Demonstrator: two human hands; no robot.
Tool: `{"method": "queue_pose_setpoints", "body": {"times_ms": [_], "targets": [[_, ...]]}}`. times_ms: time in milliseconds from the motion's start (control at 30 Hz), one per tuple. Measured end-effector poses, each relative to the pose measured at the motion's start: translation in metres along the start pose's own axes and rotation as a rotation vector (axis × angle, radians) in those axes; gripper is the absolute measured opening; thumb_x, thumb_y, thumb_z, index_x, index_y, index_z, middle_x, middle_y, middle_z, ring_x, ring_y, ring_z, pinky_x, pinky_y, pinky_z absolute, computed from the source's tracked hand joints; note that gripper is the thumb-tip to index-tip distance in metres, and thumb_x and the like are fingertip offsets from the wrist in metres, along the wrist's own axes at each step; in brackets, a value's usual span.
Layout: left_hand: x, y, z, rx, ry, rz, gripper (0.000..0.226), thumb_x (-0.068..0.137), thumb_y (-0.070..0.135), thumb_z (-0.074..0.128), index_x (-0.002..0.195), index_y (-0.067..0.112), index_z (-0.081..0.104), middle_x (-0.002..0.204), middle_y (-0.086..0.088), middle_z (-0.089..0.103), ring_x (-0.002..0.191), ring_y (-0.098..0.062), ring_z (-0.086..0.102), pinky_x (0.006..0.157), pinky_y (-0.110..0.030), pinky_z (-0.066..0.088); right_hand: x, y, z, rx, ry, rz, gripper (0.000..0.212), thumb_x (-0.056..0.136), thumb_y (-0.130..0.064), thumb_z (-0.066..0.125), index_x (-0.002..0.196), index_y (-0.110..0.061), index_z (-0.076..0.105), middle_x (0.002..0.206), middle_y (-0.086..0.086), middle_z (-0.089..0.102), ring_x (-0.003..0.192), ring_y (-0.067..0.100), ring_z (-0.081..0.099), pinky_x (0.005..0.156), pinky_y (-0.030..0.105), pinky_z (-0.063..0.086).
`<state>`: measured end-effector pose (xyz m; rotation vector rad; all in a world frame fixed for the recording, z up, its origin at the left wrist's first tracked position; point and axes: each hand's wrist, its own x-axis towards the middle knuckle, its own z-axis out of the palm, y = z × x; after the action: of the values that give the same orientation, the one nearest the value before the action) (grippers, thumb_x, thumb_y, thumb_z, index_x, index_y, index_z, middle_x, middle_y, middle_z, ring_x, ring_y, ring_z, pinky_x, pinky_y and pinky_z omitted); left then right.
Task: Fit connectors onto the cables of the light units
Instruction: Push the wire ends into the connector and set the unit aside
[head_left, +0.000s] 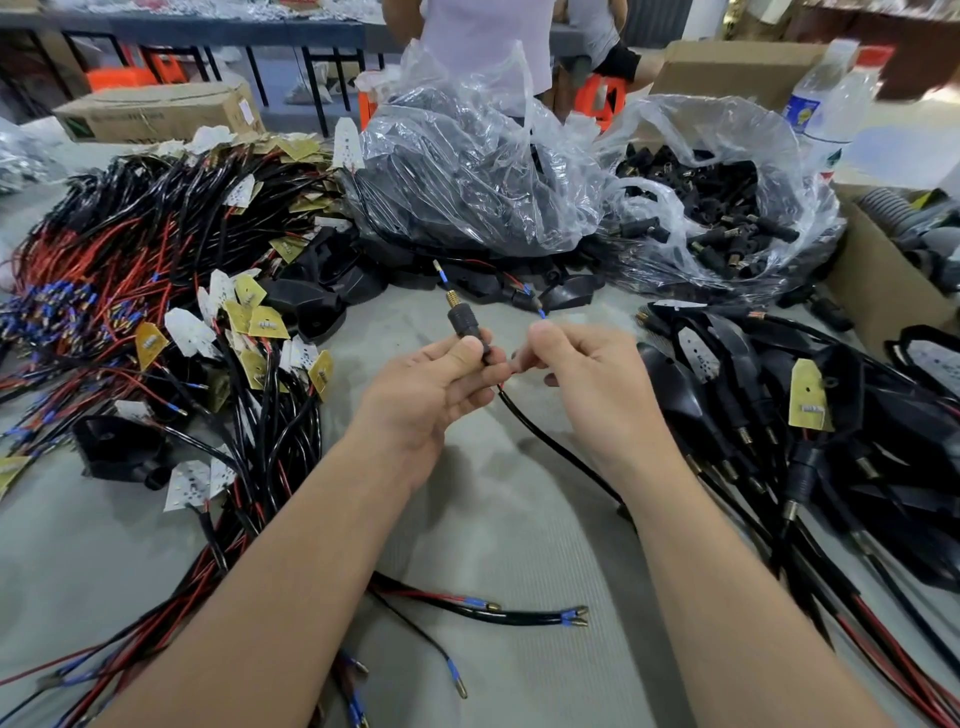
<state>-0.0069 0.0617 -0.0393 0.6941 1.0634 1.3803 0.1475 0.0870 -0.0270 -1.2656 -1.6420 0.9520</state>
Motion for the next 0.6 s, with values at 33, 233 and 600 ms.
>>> {"method": "queue_pose_setpoints", "body": {"times_ms": [33, 233, 600], "targets": [[0.0003, 0.0004, -0.0004, -0.006, 0.007, 0.004, 0.015, 0.102, 0.015, 0.057, 0.097, 0.016, 0.071, 0.083, 0.002, 0.078, 0.077, -0.008, 0.076, 0.062, -0.017, 0.056, -0.0005, -0.0007, -0.0015, -0.002, -0.018, -0.002, 0.036, 0.085, -0.046, 0.052, 0.071, -0.019, 0.072, 0.076, 0.017, 0.068, 0.078, 0.033, 0.062, 0.076, 0.050, 0.054], [-0.0018, 0.0044, 0.0003, 0.018, 0.038, 0.030, 0.016, 0.100, 0.017, 0.060, 0.092, 0.020, 0.073, 0.082, 0.004, 0.078, 0.070, -0.003, 0.074, 0.058, -0.013, 0.052, -0.0053, -0.0022, -0.0013, -0.208, -0.142, -0.073, 0.035, 0.088, -0.021, 0.062, 0.057, -0.004, 0.056, 0.057, 0.003, 0.051, 0.049, 0.011, 0.040, 0.048, 0.023, 0.031], [-0.0010, 0.0039, 0.0012, 0.071, 0.072, 0.048, 0.013, 0.099, 0.018, 0.063, 0.093, 0.020, 0.074, 0.086, 0.003, 0.078, 0.053, -0.002, 0.063, 0.051, -0.013, 0.041, -0.0015, 0.0033, 0.0060, -0.278, -0.200, -0.169, 0.039, 0.088, -0.016, 0.064, 0.053, -0.005, 0.050, 0.066, 0.005, 0.057, 0.056, 0.016, 0.045, 0.053, 0.029, 0.035]]}}
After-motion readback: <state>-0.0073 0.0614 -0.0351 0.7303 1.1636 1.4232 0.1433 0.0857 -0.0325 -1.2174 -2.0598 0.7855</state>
